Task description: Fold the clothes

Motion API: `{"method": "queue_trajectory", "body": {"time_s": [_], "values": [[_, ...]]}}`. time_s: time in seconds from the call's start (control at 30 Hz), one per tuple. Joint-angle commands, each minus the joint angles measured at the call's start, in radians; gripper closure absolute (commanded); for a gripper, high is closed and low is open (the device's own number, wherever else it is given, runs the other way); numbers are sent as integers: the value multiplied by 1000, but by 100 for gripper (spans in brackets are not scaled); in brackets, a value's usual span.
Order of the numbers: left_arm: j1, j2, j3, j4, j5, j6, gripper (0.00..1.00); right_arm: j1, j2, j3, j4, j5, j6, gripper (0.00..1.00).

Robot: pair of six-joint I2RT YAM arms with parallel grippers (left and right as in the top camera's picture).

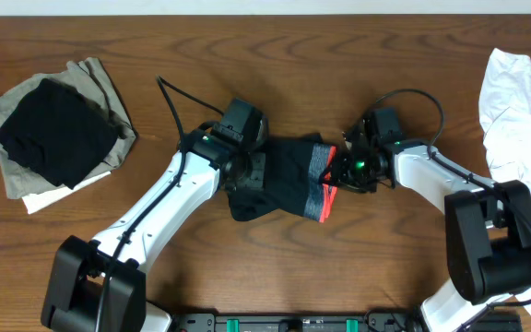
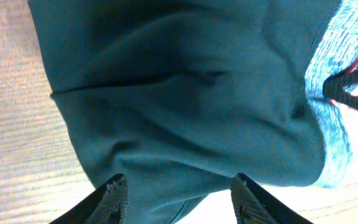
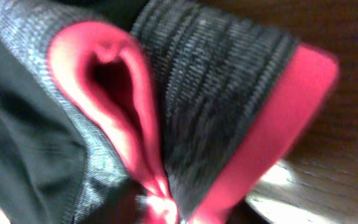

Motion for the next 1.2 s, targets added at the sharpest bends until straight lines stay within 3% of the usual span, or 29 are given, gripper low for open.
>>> {"method": "queue_trajectory", "body": {"time_s": [0.0, 0.2, 0.63, 1.17], "values": [[3, 1, -13, -26, -9, 20, 44, 19, 28, -10, -2, 1, -9, 99], [3, 1, -13, -52, -9, 20, 44, -14, -8, -5, -97, 2, 17, 99], [3, -3, -13, -51, -9, 21, 45, -6, -357, 21, -175, 12, -6, 99], [3, -23, -13, -56, -9, 21, 45, 21, -365, 21, -233, 107, -24, 99]]}}
